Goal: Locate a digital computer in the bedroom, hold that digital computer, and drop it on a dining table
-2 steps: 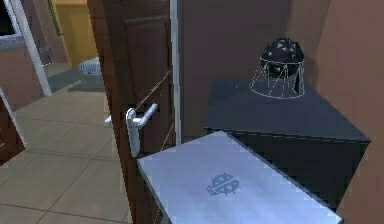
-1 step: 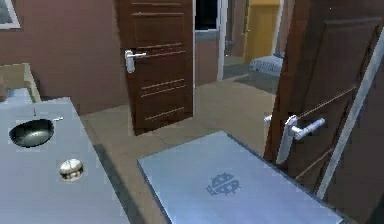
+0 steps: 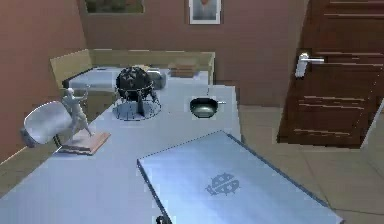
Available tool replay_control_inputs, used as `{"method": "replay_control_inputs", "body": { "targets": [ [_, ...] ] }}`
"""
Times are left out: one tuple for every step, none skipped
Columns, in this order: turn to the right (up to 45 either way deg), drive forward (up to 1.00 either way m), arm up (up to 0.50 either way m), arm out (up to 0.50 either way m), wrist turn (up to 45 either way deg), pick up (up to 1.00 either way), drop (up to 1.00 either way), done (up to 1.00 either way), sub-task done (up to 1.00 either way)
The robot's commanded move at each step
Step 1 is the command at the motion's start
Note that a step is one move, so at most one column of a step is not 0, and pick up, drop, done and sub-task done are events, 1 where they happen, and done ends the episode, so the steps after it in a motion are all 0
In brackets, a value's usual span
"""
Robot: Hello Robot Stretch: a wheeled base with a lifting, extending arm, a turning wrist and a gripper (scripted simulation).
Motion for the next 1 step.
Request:
{"method": "replay_control_inputs", "body": {
  "targets": [
    [-45.0, 0.0, 0.0, 0.0, 0.0, 0.0, 0.0, 0.0, 0.0]
  ]
}}
